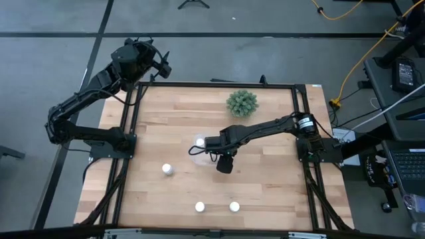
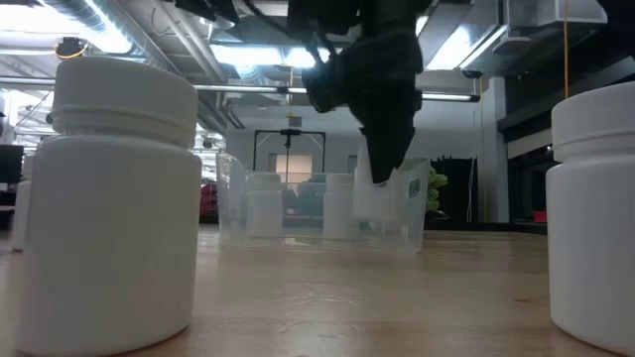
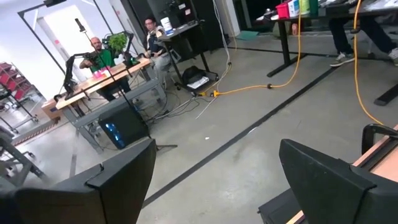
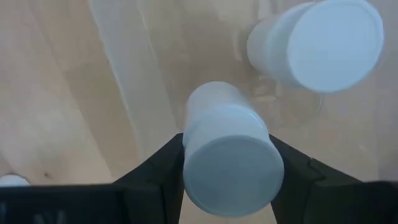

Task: Pick and place pill bottles into a basket
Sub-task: Put the white pill bottle into the transparent bin

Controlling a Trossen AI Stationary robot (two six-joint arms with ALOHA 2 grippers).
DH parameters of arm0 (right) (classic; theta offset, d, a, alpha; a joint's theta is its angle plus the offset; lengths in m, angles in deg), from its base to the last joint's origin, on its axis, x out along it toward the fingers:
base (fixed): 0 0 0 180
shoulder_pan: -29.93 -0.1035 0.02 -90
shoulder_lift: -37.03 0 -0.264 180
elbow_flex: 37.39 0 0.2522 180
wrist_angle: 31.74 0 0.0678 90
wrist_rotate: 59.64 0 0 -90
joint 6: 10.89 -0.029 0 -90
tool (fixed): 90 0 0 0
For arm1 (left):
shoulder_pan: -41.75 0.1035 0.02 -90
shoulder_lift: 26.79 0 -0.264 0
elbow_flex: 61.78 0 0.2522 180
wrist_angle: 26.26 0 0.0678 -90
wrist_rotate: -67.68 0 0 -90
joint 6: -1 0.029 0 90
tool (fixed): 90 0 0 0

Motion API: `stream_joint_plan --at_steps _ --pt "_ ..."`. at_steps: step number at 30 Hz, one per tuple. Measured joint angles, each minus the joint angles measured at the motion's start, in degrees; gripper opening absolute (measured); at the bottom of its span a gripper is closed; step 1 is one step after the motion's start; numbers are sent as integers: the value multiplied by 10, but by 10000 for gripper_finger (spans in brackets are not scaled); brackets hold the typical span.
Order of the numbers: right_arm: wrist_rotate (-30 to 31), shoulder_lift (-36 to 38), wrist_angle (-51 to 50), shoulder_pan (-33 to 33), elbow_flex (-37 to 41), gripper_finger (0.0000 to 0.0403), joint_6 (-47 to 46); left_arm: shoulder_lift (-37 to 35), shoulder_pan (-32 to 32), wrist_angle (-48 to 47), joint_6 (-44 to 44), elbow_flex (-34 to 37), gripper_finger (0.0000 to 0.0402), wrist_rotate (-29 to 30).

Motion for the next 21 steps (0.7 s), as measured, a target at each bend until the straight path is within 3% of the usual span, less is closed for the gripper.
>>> stream_joint_plan --at_steps 15,21 --pt "1 -17 4 12 0 169 -16 -4 0 0 0 0 338 -19" --pt "1 -17 4 14 0 239 -32 -4 0 0 0 0 338 -20"
